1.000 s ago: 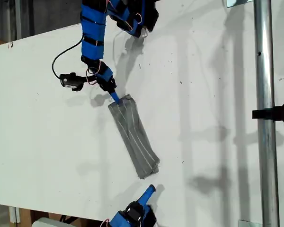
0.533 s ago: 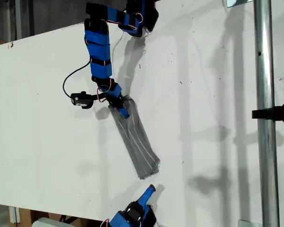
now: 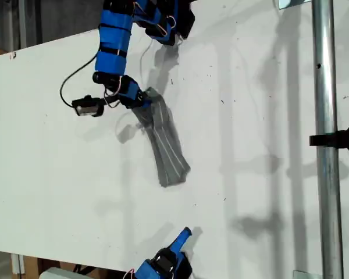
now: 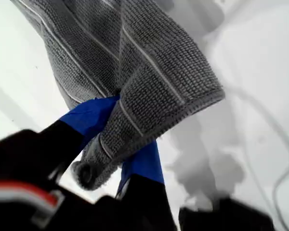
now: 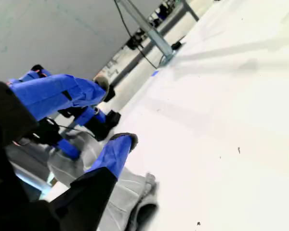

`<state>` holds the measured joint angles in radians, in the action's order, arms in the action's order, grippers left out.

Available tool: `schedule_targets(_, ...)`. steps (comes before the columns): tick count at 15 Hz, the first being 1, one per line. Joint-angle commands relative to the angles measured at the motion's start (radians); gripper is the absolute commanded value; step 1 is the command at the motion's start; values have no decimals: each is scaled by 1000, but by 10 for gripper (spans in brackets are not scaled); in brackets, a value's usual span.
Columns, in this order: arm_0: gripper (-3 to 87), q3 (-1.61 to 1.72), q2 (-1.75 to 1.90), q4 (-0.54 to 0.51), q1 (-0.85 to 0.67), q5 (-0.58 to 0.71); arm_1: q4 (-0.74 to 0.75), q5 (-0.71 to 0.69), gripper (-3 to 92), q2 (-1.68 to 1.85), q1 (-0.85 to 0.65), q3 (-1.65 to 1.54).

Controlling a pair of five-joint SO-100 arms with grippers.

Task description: Grasp corners of a towel and fold twice.

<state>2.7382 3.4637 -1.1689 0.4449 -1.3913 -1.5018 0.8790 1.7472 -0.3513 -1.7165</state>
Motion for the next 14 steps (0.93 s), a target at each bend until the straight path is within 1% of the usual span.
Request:
schedule_targets(1,181,-23,6,-5,-12,12,-391,89,-3,195,-81,60)
schedule_targets(3,181,-31,6,-6,-12,11,-534,176,-3,74,-26,46)
schedule_targets(4,181,-28,6,-6,-14,8,-379,152,-3,98,34,46)
schedule_targets(5,181,-26,6,-6,-15,5,-255,112,-3,110,81,91)
schedule_targets(6,180,-28,6,-6,-14,-2,-229,117,-3,140,78,141)
schedule_targets(7,178,-31,6,-3,-9,-8,-249,89,-3,137,46,167)
schedule_targets(8,178,-28,6,0,-6,-12,-201,55,-3,160,40,169)
schedule_targets(10,179,-17,6,3,-15,-12,-18,49,-3,149,89,166)
schedule_targets(14,179,-17,6,9,-21,-8,354,61,-3,-117,201,199)
